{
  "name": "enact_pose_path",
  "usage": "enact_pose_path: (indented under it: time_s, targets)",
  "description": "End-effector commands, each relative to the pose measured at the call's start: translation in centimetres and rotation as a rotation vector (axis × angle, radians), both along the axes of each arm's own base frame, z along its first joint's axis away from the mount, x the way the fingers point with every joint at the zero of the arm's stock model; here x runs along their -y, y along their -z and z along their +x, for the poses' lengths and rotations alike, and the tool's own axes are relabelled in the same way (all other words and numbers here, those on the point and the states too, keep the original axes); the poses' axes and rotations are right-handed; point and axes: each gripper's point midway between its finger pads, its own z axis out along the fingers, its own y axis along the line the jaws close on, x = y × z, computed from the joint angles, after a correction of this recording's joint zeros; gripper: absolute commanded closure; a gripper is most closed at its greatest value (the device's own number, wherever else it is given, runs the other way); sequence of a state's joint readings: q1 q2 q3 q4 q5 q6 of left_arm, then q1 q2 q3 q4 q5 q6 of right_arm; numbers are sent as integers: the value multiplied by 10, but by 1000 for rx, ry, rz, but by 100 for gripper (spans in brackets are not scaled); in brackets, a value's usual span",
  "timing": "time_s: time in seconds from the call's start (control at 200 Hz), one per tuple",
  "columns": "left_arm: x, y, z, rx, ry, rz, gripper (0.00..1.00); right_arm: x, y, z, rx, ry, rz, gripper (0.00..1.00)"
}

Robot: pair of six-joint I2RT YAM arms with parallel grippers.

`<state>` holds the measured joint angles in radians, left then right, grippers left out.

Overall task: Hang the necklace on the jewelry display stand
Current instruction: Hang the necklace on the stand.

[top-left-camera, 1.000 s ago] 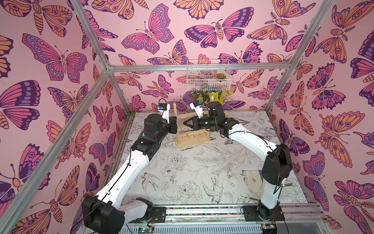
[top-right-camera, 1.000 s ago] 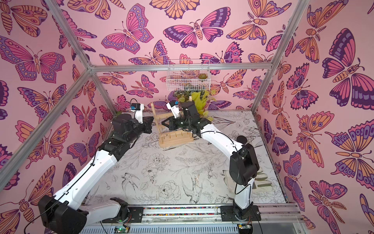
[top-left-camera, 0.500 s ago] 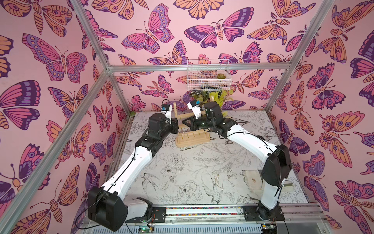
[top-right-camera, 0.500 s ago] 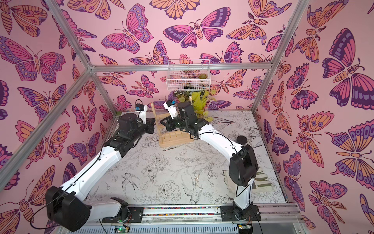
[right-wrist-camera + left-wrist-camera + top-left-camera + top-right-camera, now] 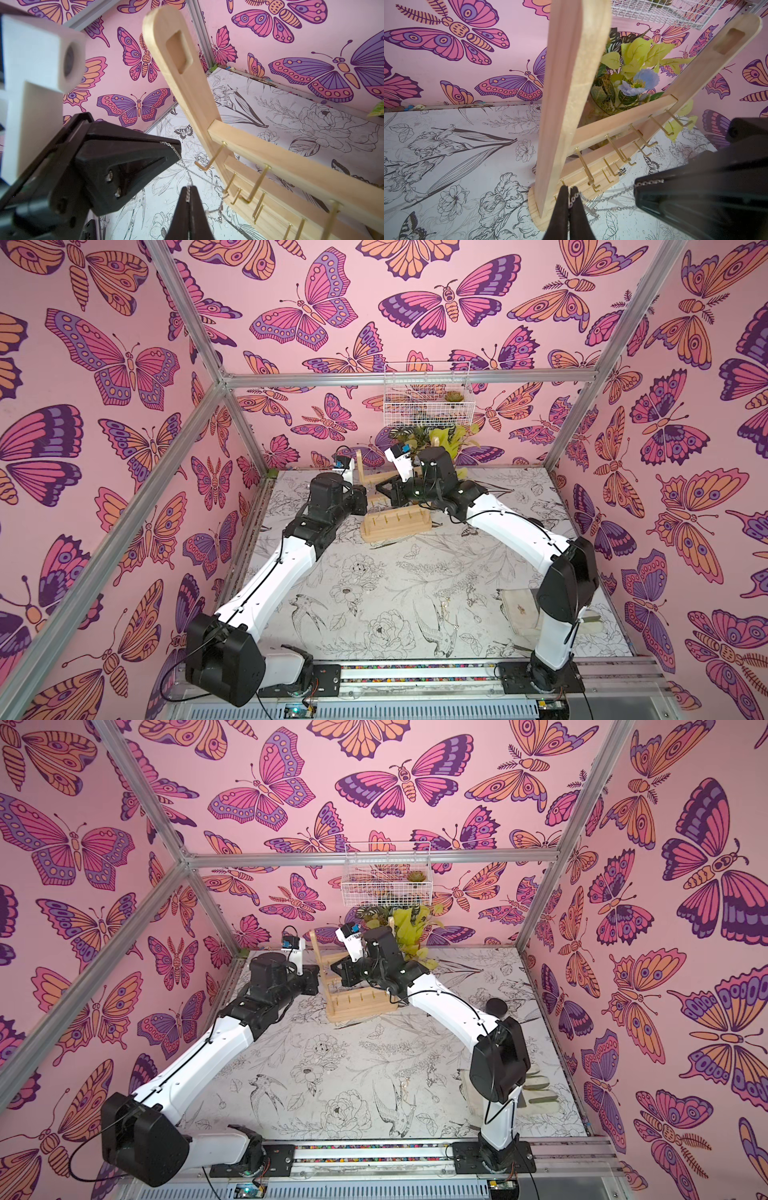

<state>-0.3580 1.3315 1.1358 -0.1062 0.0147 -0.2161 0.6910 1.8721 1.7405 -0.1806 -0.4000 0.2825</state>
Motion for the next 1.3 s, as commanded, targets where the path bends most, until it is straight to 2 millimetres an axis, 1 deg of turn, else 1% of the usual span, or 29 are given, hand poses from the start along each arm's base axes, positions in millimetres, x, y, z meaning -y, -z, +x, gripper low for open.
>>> enact_pose_path:
  time_s: [0.0, 0.23, 0.426, 0.581, 0.766, 0.956, 1.297]
  targets:
    - [-5, -14, 5, 31, -22, 7, 100, -6, -3, 4, 21, 2, -5, 100]
    - [-8, -21, 8, 56, -36, 10, 100, -4, -2, 8, 27, 23, -10, 100]
    - [-7, -27, 5, 75, -27, 4, 100, -4, -7, 7, 36, 21, 1, 100]
    - [-11, -32, 2, 94, -38, 1, 100, -3, -9, 7, 42, 26, 9, 100]
    - [-9, -25, 11, 79, -44, 3, 100, -3, -12, 13, 51, 53, 17, 100]
    - [-9, -20, 18, 72, -55, 8, 100, -2, -6, 19, 48, 80, -1, 100]
    - [-4, -5, 18, 32, -35, -2, 100, -4, 5, 21, 36, 86, -43, 98]
